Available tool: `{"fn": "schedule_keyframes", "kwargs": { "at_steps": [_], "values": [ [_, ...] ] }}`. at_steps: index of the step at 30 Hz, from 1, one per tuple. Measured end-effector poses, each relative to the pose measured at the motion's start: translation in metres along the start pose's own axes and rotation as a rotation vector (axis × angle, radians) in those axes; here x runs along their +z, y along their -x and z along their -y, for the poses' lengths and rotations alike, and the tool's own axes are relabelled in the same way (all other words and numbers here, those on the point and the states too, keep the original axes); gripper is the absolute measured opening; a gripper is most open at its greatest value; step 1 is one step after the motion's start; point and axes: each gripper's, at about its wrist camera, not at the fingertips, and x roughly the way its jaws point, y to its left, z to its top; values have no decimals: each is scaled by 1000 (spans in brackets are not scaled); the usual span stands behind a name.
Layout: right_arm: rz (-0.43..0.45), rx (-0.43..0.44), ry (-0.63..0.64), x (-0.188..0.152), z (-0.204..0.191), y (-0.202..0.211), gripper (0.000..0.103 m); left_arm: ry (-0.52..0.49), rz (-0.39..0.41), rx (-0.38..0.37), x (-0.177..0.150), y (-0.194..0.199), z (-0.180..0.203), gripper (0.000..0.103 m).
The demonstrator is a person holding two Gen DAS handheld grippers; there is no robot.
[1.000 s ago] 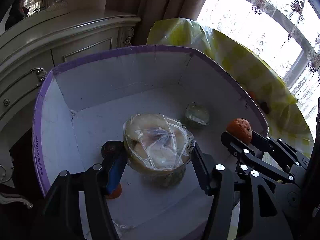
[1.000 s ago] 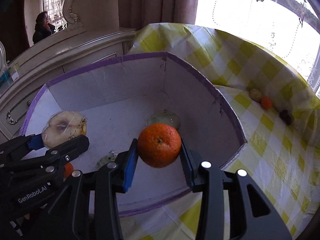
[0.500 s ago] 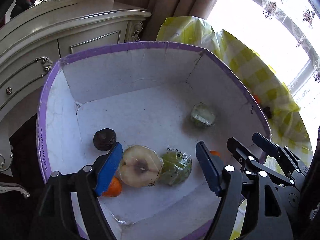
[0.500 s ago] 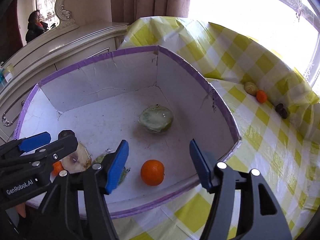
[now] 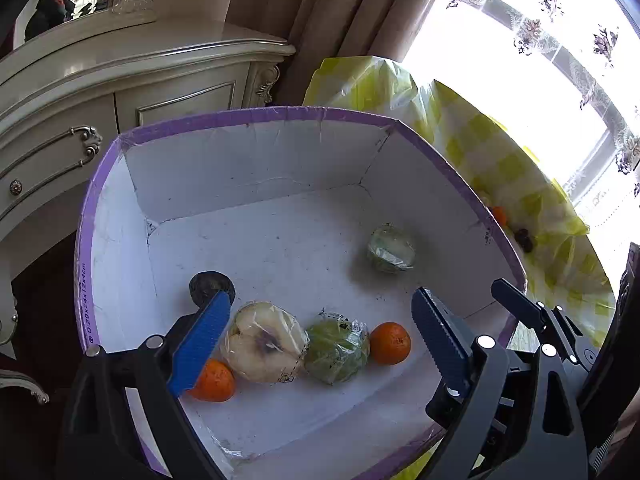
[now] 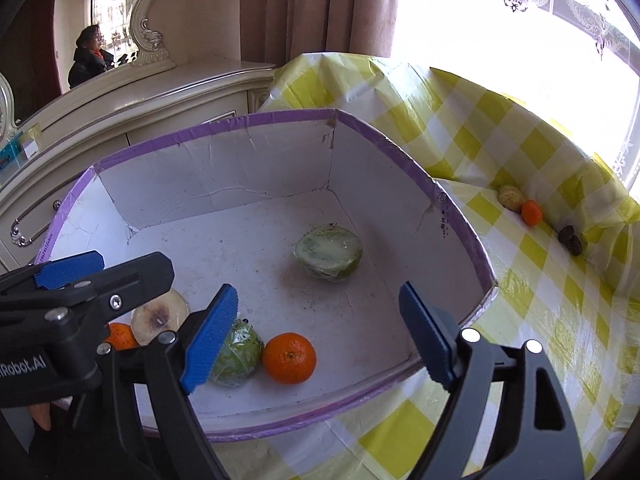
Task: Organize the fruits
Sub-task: 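Move both open tools back over the remaining fruits on the tablecloth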
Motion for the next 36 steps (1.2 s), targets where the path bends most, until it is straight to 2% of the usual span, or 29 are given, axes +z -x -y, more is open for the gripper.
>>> {"fn": "schedule_keyframes", "kwargs": {
  "at_steps": [4,7,10,13,18,23,28,32,36],
  "values": [
    [81,-11,-39,-5,9,17,86,46,44,-46,-2,7,-2,90],
    [193,-38,-91,-16,28,41,90,65,140,-86,-6,26,5,91],
    [301,-71,-180,-34,60,66,96,2,240,-110,-13,42,26,92],
    [351,-113,-291,-58,97,81,97,-114,296,-125,-26,49,61,93],
    [334,-221,-429,-103,153,85,97,-314,287,-170,-53,42,122,93],
    [302,-403,-534,-140,206,82,97,-477,309,-193,-78,22,174,93],
    [296,-504,-710,-177,260,86,97,-609,311,-249,-98,-9,222,93],
    [284,-545,-789,-197,282,86,97,-633,239,-299,-99,-56,261,93],
    [288,-581,-777,-192,286,85,97,-589,157,-276,-88,-114,284,93]
  ]
}}
